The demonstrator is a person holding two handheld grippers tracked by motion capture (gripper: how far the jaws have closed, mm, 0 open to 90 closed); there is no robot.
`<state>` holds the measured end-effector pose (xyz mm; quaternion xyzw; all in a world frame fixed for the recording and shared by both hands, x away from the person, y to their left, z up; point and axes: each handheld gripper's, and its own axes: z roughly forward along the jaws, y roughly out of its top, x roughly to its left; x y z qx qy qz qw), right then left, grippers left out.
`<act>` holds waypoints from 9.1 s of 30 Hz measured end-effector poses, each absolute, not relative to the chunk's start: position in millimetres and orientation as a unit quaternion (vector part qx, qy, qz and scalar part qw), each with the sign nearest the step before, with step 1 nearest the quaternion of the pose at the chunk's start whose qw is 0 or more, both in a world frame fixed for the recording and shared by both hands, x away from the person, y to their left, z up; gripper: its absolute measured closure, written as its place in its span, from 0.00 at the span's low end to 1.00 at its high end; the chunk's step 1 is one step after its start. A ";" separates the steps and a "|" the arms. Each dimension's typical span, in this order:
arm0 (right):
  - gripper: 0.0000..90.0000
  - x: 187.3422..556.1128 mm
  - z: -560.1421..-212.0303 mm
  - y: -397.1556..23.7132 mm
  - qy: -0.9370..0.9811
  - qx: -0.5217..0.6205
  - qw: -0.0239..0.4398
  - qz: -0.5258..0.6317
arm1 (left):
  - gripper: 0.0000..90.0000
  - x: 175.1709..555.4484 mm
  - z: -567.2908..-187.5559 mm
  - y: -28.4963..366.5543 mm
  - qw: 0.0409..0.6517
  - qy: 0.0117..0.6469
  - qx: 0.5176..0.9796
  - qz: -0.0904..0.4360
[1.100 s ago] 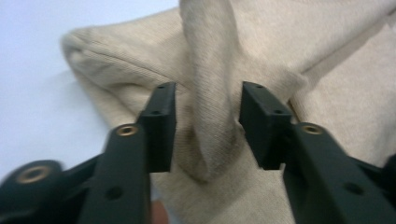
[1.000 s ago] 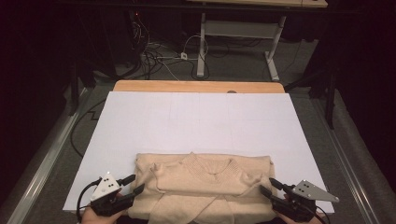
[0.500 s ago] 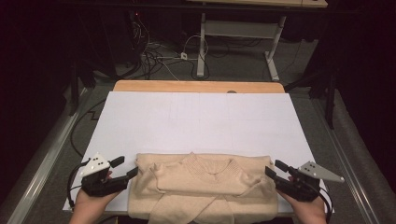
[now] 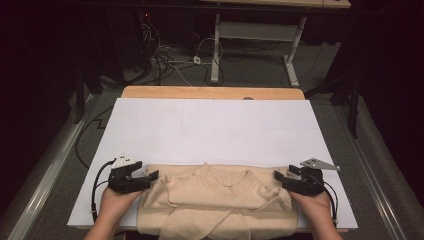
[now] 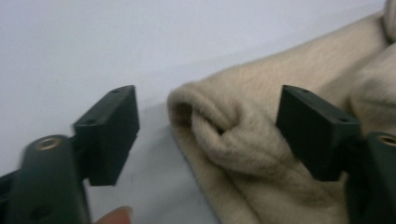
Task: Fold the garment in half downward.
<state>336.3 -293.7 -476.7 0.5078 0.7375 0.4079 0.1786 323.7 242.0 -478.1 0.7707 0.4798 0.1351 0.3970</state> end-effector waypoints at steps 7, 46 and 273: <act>0.35 338.4 -478.9 -289.4 0.744 0.515 0.186 0.381 | 0.21 322.1 -487.3 243.2 0.380 0.488 0.776 0.127; 0.80 318.3 -475.0 -282.1 0.766 0.431 0.228 0.419 | 0.86 301.0 -473.6 236.4 0.446 0.418 0.778 0.145; 0.11 400.1 -475.7 -279.0 0.754 0.523 0.199 0.344 | 0.12 404.2 -484.2 226.6 0.353 0.514 0.771 0.130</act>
